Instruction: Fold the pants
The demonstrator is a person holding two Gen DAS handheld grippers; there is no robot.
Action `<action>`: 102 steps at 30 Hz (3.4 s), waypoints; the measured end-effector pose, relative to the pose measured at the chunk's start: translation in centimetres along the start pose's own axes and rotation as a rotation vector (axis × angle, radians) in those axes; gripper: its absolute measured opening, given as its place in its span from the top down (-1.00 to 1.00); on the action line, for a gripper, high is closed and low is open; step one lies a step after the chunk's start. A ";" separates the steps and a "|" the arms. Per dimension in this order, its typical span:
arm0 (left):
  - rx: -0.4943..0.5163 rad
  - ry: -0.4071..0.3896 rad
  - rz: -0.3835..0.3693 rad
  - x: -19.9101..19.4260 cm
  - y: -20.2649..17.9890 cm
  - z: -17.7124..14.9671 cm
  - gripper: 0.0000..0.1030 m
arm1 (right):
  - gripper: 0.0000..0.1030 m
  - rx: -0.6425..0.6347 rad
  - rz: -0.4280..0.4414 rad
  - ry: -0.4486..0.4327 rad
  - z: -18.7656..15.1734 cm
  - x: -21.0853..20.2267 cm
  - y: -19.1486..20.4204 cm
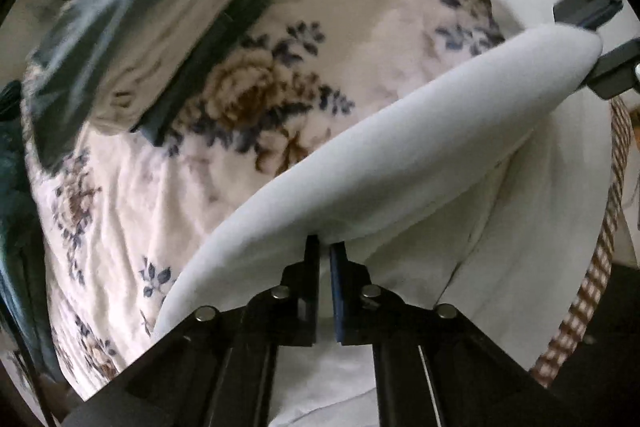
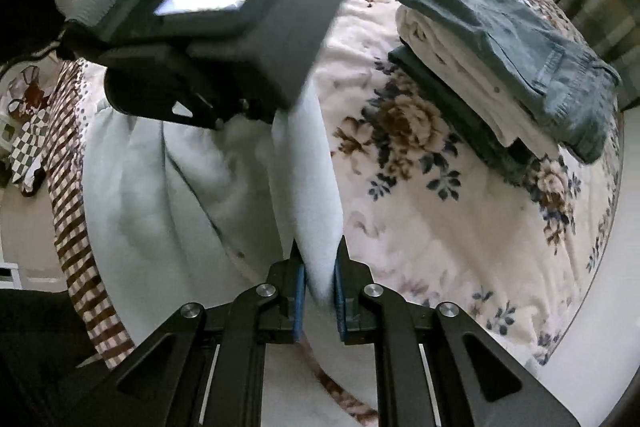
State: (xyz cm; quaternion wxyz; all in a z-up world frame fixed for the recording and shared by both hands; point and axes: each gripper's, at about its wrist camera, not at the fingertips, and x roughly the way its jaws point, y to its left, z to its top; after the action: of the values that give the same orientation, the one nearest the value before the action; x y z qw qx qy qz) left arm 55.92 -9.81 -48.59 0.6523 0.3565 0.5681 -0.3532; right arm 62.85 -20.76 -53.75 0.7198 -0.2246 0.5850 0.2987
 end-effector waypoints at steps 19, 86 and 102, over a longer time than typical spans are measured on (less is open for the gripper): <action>-1.019 0.080 -0.443 2.3 -11.0 -21.3 0.97 | 0.69 0.251 0.099 0.158 -15.8 6.9 14.9; -1.886 -0.256 0.007 4.6 -5.8 -36.3 0.88 | 0.81 1.817 -0.148 -0.136 -38.8 5.6 -5.4; -1.923 -0.124 -0.149 3.5 -11.2 -39.5 0.68 | -0.32 1.881 0.132 -0.062 -46.3 5.3 1.7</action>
State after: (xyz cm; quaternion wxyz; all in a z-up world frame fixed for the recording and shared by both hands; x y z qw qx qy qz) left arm 27.23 18.69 -56.72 0.6701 -0.3861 0.6001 0.2045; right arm 29.67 -49.79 -68.79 0.6024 0.4901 0.5782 -0.2502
